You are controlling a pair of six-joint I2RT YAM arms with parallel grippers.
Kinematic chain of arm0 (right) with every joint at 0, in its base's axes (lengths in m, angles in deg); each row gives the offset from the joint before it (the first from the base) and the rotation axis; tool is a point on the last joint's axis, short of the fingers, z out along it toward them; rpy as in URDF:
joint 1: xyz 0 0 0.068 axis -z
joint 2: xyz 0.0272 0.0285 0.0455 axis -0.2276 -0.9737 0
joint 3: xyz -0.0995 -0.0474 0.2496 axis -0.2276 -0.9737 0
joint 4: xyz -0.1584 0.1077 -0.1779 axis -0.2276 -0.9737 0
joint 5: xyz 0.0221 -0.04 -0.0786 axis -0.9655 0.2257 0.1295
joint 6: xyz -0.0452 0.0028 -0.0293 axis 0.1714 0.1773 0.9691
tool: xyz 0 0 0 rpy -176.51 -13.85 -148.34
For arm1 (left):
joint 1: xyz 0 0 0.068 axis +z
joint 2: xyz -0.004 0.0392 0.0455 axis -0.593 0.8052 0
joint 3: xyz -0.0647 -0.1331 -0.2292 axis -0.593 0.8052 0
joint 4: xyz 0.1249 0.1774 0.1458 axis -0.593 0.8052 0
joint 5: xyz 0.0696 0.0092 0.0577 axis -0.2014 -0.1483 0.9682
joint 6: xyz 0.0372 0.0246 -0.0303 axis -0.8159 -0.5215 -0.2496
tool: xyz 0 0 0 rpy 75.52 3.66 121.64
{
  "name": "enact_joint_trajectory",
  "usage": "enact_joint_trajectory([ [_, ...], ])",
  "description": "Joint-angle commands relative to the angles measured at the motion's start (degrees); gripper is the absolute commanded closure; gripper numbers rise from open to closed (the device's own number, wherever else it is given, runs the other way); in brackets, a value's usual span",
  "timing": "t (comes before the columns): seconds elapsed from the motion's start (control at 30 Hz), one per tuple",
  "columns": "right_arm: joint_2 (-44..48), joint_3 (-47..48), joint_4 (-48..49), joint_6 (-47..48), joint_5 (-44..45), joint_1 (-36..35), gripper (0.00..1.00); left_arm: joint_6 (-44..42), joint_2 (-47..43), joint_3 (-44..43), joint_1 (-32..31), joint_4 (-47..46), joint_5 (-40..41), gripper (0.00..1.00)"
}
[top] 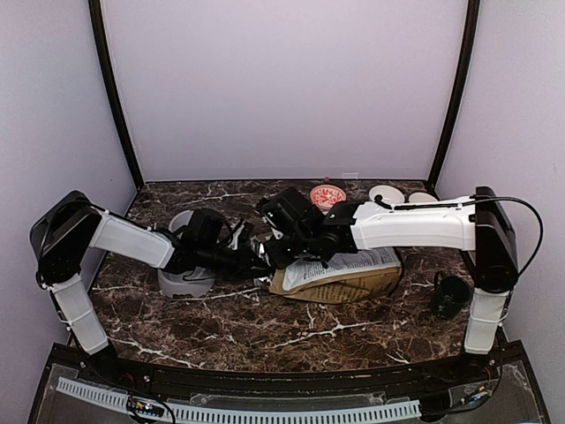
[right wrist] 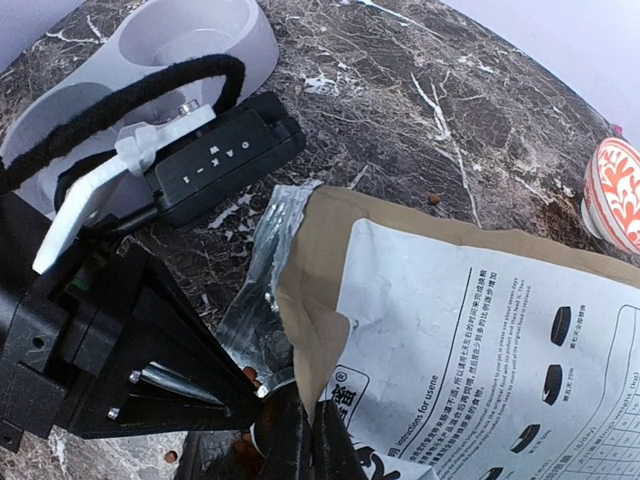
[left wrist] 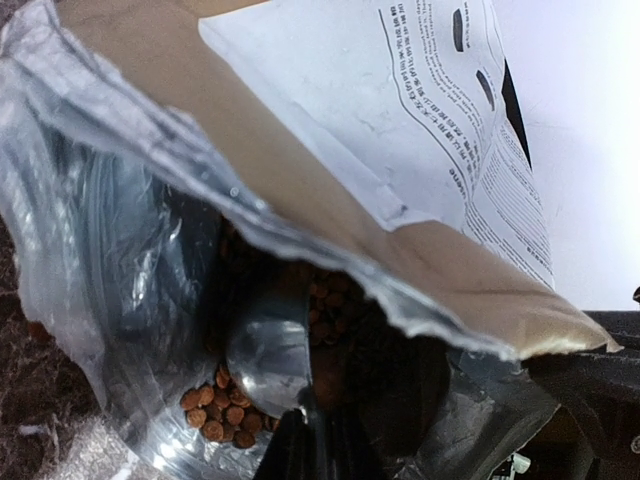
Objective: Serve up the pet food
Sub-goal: Collect the pet food from the pet food bag.
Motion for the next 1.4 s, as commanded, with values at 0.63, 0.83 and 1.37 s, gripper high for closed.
enact_joint_trajectory([
  [0.63, 6.62, -4.30, 6.25, -2.80, 1.99, 1.42, 1.00, 4.95, -4.04, 7.77, 0.49, -12.76, -1.14, 1.00],
  [0.83, 6.53, -4.62, 6.08, -3.40, 1.50, 1.49, 1.00, 4.97, -7.11, 10.49, 1.36, -14.15, -0.84, 1.00],
  [1.37, 8.07, -6.58, 7.92, -4.36, 2.39, 1.49, 1.00, 3.03, -11.58, 13.44, 3.21, -11.85, -1.13, 1.00],
])
